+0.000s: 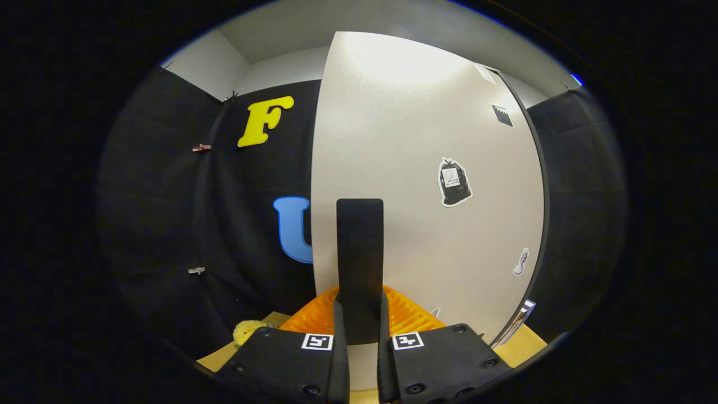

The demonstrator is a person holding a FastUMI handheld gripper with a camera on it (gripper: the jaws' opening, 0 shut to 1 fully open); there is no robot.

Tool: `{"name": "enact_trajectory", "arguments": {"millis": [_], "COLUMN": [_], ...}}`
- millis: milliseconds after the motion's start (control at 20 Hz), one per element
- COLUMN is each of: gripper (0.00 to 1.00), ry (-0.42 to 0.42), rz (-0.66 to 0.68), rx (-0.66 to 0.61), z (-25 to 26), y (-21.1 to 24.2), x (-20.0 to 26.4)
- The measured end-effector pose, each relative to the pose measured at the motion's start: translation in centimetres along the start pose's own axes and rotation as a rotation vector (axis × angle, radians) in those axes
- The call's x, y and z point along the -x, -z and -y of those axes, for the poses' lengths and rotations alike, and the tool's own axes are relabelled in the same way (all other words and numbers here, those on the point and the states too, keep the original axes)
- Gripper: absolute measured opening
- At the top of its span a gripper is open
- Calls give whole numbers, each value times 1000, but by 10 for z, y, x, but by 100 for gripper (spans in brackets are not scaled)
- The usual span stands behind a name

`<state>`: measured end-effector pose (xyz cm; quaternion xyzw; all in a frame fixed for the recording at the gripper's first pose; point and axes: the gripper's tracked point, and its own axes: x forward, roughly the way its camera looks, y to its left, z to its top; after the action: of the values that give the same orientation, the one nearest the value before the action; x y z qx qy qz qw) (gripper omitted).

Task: Open the shoe cabinet door, grab the shoes and put them into the shoe cabinet, then close the shoe cabinet door.

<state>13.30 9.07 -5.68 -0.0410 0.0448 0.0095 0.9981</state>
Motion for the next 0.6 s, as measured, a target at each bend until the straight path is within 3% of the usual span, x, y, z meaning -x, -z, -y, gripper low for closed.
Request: {"name": "enact_trajectory", "arguments": {"millis": [300,600], "gripper": [23,23], "ry": [-82,-96], "rz": [-5,-7], "rx": [-3,0], "z": [23,67], "y": [-4,-8], "x": [64,117]}}
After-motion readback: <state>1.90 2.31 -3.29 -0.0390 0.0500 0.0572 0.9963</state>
